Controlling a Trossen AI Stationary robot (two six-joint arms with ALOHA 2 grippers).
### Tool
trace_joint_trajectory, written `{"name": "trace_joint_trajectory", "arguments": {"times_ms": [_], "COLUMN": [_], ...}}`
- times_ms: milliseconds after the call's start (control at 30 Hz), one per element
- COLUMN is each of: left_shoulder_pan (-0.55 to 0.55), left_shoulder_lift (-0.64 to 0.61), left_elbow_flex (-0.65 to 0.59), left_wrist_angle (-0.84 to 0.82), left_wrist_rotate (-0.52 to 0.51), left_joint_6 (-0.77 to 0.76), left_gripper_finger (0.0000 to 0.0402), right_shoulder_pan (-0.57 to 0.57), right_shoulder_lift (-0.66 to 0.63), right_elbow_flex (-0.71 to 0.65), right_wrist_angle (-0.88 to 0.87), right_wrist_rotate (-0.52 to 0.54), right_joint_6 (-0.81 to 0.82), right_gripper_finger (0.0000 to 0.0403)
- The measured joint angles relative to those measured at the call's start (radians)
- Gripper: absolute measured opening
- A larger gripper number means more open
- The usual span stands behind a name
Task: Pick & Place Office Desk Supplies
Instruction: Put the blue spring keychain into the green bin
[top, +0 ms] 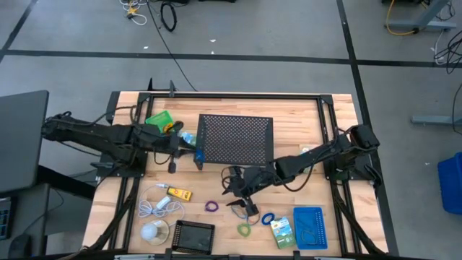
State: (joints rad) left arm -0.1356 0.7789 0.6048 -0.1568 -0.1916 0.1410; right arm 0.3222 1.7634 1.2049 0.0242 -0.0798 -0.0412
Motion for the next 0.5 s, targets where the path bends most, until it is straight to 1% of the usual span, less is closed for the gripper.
{"name": "trace_joint_trajectory", "arguments": {"times_ms": [133,300,367,500], "left_shoulder_pan": [0.012,0.084,0.127,0.229], "left_shoulder_lift": [-0.059,-0.117,-0.130,-0.131], "left_elbow_flex": [0.000,0.000,0.000,-0.001], "left_wrist_angle": [-0.135,-0.316,-0.374,-0.441], "left_wrist_rotate": [-0.148,-0.331,-0.364,-0.359], "left_joint_6": [-0.054,-0.197,-0.245,-0.312], "left_gripper_finger": [0.0014,0.0014,0.0014,0.0014], "right_shoulder_pan": [0.034,0.067,0.073,0.074], "right_shoulder_lift": [-0.001,-0.002,-0.002,-0.002], "right_elbow_flex": [0.000,0.000,0.000,0.000], "right_wrist_angle": [0.002,0.002,0.002,0.002], "right_wrist_rotate": [0.044,0.105,0.112,0.113], "right_joint_6": [0.003,0.000,0.000,0.000], "right_gripper_finger": [0.0192,0.0192,0.0192,0.0192]}}
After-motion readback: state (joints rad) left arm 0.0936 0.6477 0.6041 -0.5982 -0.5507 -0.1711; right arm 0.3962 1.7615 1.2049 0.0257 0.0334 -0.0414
